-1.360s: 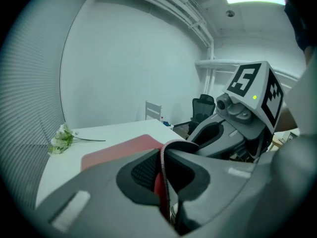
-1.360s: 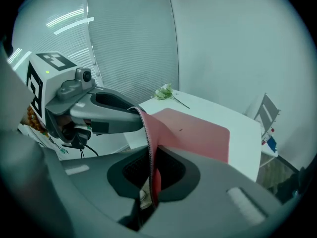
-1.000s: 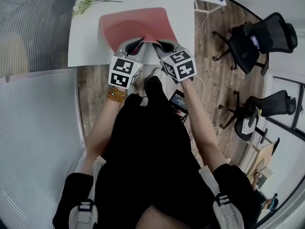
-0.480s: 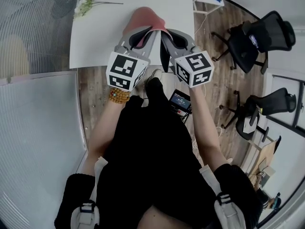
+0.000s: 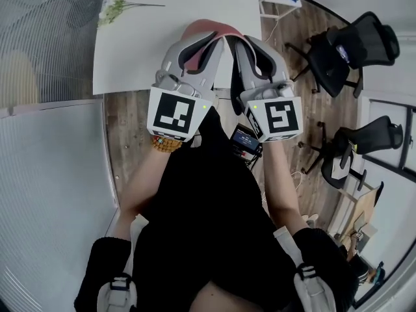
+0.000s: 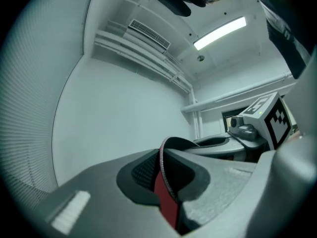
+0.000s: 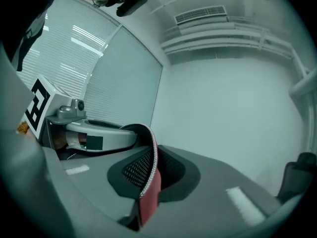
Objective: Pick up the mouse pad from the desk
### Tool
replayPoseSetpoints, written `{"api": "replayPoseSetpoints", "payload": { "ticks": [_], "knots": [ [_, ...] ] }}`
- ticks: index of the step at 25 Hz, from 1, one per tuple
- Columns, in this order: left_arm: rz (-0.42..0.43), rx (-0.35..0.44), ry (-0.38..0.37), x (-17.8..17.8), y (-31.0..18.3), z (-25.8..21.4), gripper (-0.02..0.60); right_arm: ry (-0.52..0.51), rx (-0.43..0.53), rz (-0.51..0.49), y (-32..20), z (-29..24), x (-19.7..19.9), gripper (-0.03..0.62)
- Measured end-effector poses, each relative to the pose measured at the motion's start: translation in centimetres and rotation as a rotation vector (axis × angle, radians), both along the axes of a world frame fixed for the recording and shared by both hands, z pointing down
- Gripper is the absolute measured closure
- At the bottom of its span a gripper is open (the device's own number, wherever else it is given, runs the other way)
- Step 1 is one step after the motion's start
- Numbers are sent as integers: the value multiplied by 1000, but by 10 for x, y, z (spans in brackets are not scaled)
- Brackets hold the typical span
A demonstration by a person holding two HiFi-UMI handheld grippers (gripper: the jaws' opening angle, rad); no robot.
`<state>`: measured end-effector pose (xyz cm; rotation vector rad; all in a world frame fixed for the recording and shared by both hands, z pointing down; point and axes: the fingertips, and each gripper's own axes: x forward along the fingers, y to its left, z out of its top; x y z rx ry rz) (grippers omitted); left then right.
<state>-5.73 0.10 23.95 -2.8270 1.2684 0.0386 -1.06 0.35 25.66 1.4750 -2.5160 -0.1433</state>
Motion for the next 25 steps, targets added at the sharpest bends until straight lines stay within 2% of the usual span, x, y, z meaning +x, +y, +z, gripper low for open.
{"api": "replayPoseSetpoints", "payload": {
  "ticks": [3,8,25],
  "knots": [
    [-12,98,-68,-1,5,-13,558,10,66,27,9,-10,-1,556],
    [-38,154,-121,0,13,-20,558,12,108,67,17,-18,-2,557],
    [-43,205,-114,-2,29,-39,558,-8,148,111,32,-39,1,557]
  ]
}}
